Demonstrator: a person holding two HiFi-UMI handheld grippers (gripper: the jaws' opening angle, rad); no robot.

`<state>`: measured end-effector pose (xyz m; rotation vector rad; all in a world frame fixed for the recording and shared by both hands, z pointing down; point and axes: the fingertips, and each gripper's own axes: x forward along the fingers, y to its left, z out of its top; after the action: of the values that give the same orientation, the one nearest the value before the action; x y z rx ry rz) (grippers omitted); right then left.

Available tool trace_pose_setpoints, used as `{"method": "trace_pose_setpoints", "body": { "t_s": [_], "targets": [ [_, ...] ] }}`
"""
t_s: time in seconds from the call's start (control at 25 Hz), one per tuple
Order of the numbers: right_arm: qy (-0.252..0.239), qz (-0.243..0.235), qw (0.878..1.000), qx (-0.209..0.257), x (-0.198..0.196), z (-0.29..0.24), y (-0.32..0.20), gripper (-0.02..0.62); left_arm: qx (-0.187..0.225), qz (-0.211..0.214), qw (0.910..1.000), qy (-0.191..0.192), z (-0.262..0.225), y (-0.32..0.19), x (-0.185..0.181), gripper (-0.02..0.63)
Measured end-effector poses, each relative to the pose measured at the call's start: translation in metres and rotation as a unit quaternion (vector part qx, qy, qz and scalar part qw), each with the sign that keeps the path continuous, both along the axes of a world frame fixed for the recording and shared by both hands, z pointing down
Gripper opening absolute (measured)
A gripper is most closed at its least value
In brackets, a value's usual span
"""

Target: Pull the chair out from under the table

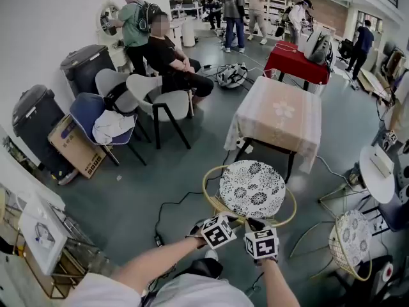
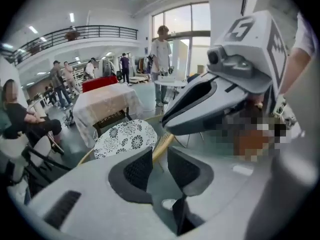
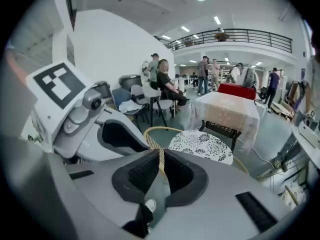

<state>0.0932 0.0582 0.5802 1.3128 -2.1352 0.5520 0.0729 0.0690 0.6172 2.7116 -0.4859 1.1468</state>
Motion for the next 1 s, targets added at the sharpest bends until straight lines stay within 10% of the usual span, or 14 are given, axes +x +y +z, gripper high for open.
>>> {"method": "trace_pose_setpoints", "body": {
  "t_s": [0.36, 0.76, 1.0],
  "targets": [
    [-0.059, 0.063, 0.994, 0.073, 0.007, -0.058, 0.031, 0.015, -0.013, -0.14, 0.9785, 0.151, -0.067, 0.027, 0.012, 0.036],
    [-0.095, 0.067, 0.984, 0.132, 0.003, -0.095, 0.055, 0.002, 0.017, -0.22, 0.9555, 0.196, -0.105, 0.035, -0.006, 0.006],
    [-0.084, 0.075, 0.984, 0.138, 0.005, -0.101, 0.062, 0.002, 0.036, -0.212, 0.9569, 0.195, -0.119, 0.043, 0.002, 0.006]
  ]
}}
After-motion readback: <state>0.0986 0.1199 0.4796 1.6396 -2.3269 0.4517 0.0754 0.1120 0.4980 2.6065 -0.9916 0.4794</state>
